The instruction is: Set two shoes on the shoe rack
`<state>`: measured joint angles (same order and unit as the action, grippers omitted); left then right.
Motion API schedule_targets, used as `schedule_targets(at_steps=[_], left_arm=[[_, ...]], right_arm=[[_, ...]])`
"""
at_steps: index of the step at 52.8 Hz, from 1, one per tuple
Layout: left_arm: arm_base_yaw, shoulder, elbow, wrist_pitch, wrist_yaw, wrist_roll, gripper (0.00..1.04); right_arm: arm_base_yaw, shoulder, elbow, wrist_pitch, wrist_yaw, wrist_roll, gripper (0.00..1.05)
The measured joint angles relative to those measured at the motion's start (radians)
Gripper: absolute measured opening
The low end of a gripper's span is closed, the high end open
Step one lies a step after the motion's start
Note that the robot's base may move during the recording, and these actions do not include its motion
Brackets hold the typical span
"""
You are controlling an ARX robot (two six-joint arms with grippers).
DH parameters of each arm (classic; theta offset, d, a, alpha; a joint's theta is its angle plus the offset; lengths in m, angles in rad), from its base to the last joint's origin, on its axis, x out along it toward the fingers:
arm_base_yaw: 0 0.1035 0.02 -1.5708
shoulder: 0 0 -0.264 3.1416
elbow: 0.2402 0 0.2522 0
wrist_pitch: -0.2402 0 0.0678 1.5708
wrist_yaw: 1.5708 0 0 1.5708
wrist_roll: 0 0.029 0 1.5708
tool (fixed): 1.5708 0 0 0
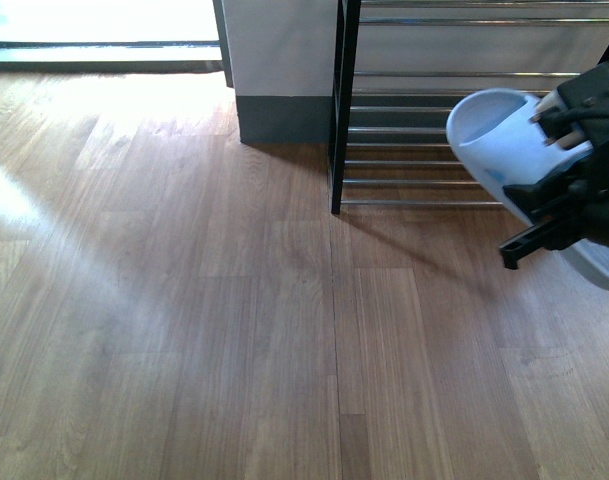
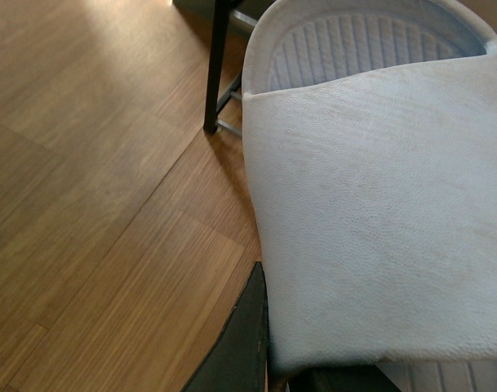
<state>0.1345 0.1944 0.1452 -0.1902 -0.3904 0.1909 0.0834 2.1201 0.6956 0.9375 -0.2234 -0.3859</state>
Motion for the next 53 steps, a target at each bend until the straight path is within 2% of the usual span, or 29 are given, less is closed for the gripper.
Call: schedule_targets(at_steps=[16,23,53], left_arm=[[0.0,0.0,0.0,0.0,0.0,0.0,0.02],[0.0,0.0,0.0,0.0,0.0,0.0,0.02],[0.0,0.0,0.0,0.0,-0.002,0.0,0.02]], right_arm=[[0.008,-0.489,-0.42,0.082,-0.031,-0.006,0.02],[0.026,-0.641,-0.585,0.203,-0.029,-0.008,0.02],[0.033,-0.649,-0.608,0.22,-0.03,-0.006,0.02]])
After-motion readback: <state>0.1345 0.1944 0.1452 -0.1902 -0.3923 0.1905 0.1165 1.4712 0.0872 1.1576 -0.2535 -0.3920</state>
